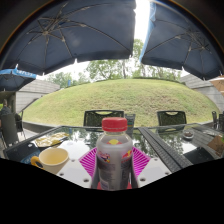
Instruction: Pour water
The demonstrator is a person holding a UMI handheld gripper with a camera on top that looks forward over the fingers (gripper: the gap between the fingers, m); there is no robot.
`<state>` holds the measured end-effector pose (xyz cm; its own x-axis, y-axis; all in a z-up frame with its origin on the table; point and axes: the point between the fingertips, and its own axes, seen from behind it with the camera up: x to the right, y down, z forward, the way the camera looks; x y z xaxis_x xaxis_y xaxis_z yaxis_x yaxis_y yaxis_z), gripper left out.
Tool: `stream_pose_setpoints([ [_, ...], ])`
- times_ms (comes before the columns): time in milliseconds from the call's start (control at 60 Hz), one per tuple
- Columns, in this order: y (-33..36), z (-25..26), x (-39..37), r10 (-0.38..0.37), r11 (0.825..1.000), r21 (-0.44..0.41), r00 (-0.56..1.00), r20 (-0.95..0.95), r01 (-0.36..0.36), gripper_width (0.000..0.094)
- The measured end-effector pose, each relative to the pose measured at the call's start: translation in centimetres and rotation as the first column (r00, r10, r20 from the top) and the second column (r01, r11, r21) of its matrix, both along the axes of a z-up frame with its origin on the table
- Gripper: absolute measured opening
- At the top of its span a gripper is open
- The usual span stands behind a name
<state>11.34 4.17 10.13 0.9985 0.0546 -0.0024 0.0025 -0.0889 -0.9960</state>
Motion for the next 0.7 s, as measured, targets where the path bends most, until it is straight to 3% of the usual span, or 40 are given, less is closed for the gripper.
stream_pose_setpoints([
  [83, -0.2, -0.5, 0.3, -0.002, 0.998, -0.057, 1.000, -0.008, 0.001, 0.0572],
  [150, -1.4, -0.6, 0.1, 0.008, 0.995, -0.098, 1.000, -0.021, -0.010, 0.0851],
  [400, -10.2, 0.2, -0.2, -0.008, 0.994, -0.105, 0.999, 0.036, 0.011, 0.0833],
  [700, -19.9, 0.4, -5.3, 0.060, 0.990, -0.132, 0.996, 0.061, -0.052, 0.0831],
])
